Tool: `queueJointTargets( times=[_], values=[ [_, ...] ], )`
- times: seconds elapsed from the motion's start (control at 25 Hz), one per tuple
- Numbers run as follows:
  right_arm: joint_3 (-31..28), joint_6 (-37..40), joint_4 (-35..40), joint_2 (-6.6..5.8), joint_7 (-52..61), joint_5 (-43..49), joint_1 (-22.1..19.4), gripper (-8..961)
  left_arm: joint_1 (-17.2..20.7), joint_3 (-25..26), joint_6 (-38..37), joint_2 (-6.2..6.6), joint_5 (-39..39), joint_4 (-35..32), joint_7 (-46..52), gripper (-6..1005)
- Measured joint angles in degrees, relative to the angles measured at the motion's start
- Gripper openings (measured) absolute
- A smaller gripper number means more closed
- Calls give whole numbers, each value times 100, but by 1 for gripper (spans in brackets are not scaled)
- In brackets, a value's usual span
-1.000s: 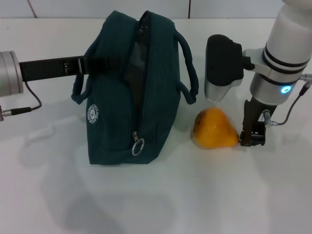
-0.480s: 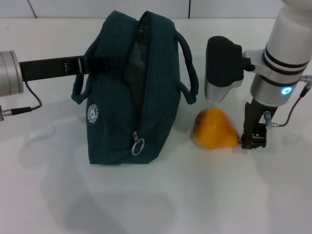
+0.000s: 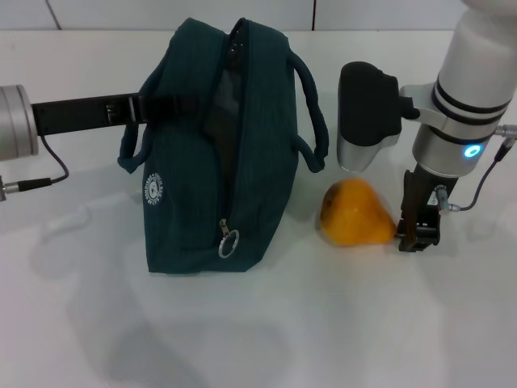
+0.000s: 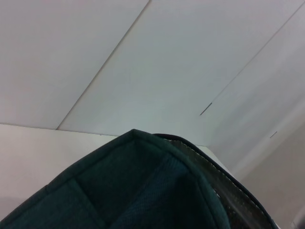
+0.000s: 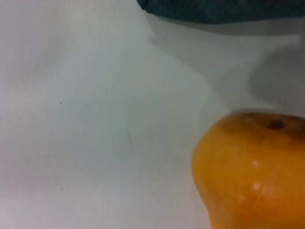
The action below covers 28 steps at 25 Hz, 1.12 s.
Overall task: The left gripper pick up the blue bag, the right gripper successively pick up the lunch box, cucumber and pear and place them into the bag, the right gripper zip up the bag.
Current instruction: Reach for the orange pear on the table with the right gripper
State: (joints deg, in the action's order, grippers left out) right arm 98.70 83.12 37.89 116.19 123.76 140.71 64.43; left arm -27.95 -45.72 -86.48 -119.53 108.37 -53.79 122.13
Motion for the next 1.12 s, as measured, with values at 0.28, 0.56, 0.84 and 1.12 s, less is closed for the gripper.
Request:
queueJointTargets(
  times=[0.28,0.56,0.84,1.12],
  values=[
    [20,-99,-25,0,-1,0,-1,222,-4,11,0,0,0,0,-5,32],
    [42,-151,-29,0,-1,-19,-27,218,-24,9,6,0,0,0,-5,32],
    [52,-203,-177,-6,-63,-137,-1,214,-31,-6,71,0,0,0,-5,31],
    [59,-234,-241,2,-30,-140,52,211,-62,-6,117,3,0,56,-5,32]
  ],
)
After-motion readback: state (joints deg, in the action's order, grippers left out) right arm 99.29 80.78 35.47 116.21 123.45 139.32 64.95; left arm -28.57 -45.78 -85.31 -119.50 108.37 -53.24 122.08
